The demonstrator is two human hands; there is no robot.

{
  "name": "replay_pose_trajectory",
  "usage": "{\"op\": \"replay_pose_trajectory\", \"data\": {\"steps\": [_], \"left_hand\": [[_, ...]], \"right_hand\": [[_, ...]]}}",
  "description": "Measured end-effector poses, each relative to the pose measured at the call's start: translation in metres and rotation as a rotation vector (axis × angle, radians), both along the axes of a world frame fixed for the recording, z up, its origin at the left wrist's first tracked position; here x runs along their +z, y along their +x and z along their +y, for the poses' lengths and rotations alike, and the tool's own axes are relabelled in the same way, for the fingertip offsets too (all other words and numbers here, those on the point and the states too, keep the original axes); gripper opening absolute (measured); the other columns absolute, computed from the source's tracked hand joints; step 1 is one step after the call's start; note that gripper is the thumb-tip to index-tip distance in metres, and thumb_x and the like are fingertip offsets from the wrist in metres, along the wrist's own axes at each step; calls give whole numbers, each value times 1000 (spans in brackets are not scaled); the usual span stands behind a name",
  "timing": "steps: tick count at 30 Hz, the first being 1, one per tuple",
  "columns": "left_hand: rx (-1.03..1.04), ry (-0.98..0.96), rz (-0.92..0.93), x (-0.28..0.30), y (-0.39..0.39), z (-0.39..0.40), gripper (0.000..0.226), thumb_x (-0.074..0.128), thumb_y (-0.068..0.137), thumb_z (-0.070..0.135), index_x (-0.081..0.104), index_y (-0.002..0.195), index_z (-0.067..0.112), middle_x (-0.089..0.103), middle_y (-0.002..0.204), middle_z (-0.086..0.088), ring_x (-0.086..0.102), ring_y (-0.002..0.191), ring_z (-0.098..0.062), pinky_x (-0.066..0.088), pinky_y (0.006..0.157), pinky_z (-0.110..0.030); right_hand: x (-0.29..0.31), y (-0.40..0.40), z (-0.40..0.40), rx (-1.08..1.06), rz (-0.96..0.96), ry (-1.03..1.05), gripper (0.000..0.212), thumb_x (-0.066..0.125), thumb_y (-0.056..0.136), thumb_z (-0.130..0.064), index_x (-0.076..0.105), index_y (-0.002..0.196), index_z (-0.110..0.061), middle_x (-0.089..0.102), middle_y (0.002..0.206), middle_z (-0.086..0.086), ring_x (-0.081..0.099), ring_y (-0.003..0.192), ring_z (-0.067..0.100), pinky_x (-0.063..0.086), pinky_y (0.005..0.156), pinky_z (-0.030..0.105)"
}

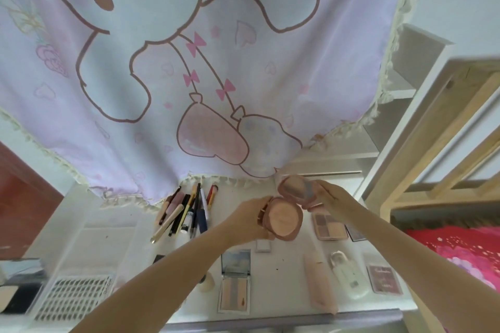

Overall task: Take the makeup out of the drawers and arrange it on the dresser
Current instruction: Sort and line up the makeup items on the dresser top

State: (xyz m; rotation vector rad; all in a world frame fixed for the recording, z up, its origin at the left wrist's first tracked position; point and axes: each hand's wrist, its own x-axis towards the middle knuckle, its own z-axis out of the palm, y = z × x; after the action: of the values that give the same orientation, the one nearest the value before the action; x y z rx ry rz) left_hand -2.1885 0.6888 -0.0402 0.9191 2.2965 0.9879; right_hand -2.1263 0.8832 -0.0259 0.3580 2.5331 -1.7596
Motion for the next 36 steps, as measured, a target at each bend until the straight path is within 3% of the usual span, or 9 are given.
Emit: {"op": "replay_pose_trajectory", "data": {"steps": [3, 6, 10, 13, 15, 18, 27, 32, 36], "left_hand": [[1, -192, 14, -26, 21, 4, 56, 76, 72, 20, 51, 122, 15, 60, 117, -3, 55, 109, -18, 41, 87, -20], [36, -272, -76, -52, 42, 7, 60, 75, 74, 20, 47, 126, 12, 57, 124, -4, 52, 116, -19, 36, 85, -18], [106, -388, -153, -82, 66, 5, 62, 74, 74, 20, 45, 128, 9, 55, 129, -6, 51, 120, -21, 41, 94, -25], [141, -495, -159, -100, 80, 1, 57, 71, 76, 23, 45, 123, 8, 56, 126, -9, 53, 116, -24, 44, 91, -30], [162, -571, -153, -109, 90, 2, 50, 67, 79, 24, 45, 122, 7, 57, 124, -10, 54, 115, -25, 45, 91, -32], [189, -644, -144, -117, 100, 5, 47, 63, 82, 26, 46, 121, 6, 57, 124, -11, 55, 116, -27, 45, 92, -33], [159, -732, -98, -122, 98, 3, 36, 54, 86, 12, 47, 121, 2, 54, 125, -15, 54, 116, -29, 44, 92, -33], [161, -739, -83, -122, 99, 3, 36, 53, 87, 11, 47, 121, 2, 55, 125, -14, 55, 115, -28, 45, 92, -31], [170, -740, -97, -121, 101, 5, 36, 54, 88, 14, 46, 121, 3, 54, 124, -13, 55, 115, -27, 45, 91, -31]], "right_hand": [[-20, 3, -5, -41, -183, -77, 22, 35, 98, -22, 49, 107, -7, 60, 74, 14, 62, 59, 13, 53, 56, 19], [-48, 6, -13, -62, -314, -84, 21, 36, 97, -27, 48, 102, -11, 57, 66, 11, 61, 51, 12, 51, 54, 23], [-79, 13, -25, 1, -424, -29, 20, 35, 98, -29, 50, 98, -14, 56, 68, 7, 56, 59, 17, 49, 58, 25], [-93, 18, -34, 53, -459, 7, 25, 36, 98, -27, 54, 83, -17, 55, 69, 3, 55, 60, 16, 48, 58, 24], [-103, 22, -38, 71, -476, 53, 25, 39, 97, -28, 53, 85, -11, 55, 71, 3, 57, 61, 17, 50, 58, 23], [-111, 27, -40, 94, -493, 100, 26, 40, 96, -31, 52, 81, -14, 58, 78, 8, 61, 72, 25, 51, 67, 30], [-120, 27, -44, 122, -522, 155, 30, 35, 97, -30, 54, 98, -7, 57, 91, 10, 59, 77, 23, 46, 62, 24], [-119, 24, -49, 125, -518, 190, 39, 32, 98, -32, 52, 115, -3, 59, 100, 15, 62, 91, 32, 49, 84, 38], [-117, 23, -50, 161, -516, 243, 40, 29, 99, -31, 45, 127, -9, 55, 124, 15, 56, 99, 25, 43, 86, 32]]}}
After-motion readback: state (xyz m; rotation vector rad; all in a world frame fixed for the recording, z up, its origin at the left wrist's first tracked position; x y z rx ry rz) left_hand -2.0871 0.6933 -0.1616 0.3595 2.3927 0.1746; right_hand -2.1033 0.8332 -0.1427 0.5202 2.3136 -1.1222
